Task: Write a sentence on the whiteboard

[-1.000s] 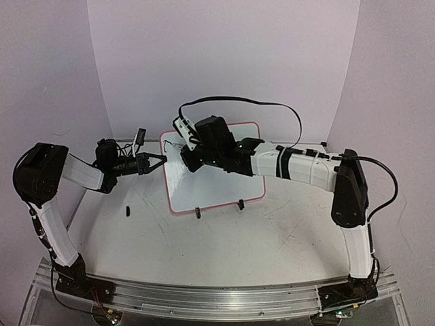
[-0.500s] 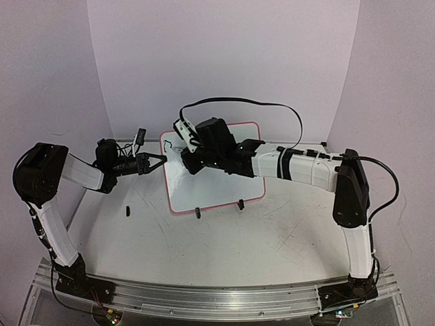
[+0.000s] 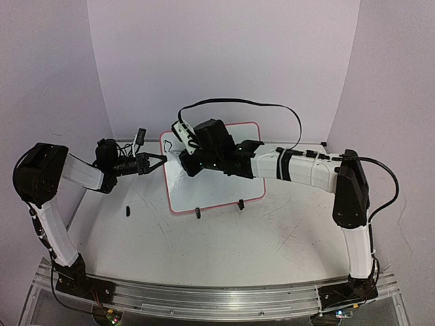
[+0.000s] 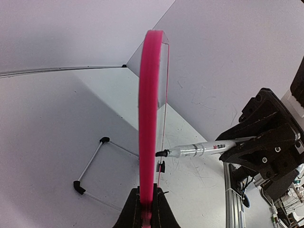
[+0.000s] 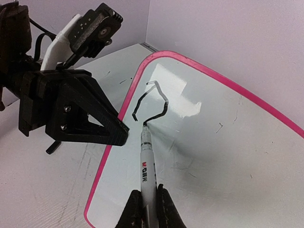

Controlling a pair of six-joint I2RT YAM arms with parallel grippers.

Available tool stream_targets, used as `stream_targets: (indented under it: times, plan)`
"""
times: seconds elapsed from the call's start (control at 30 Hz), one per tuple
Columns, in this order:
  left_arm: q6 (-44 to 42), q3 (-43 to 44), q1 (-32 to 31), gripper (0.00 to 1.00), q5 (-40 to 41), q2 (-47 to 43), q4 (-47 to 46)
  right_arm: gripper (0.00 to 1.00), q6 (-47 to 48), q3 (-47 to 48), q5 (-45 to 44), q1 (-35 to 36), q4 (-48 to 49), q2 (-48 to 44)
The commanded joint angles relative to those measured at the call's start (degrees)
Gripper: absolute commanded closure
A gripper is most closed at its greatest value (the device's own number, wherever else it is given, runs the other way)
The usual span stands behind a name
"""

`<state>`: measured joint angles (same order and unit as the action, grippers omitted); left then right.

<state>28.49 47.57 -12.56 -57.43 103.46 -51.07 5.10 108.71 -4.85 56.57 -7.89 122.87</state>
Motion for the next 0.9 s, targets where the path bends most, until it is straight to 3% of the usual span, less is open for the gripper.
stream_targets:
  times: [0.0,0.53,0.87]
  plan:
    - [-0.78,1.59,-0.27,1.0,-1.66,-1.32,-1.78,1.0,-0.97,1.13,0.8,0.65,-0.01,0.26]
    - [-0.68,1.94,-0.24,1.0,-1.81,-1.23,-1.76,1.0,-0.63,4.32,-0.03,0.87,-1.61,0.24]
    - [-0.72,1.87,-0.24,1.0,-1.92,-1.29,-1.77,1.0,-0.44,-2.7,-1.48,-0.22,3.23,-7.14]
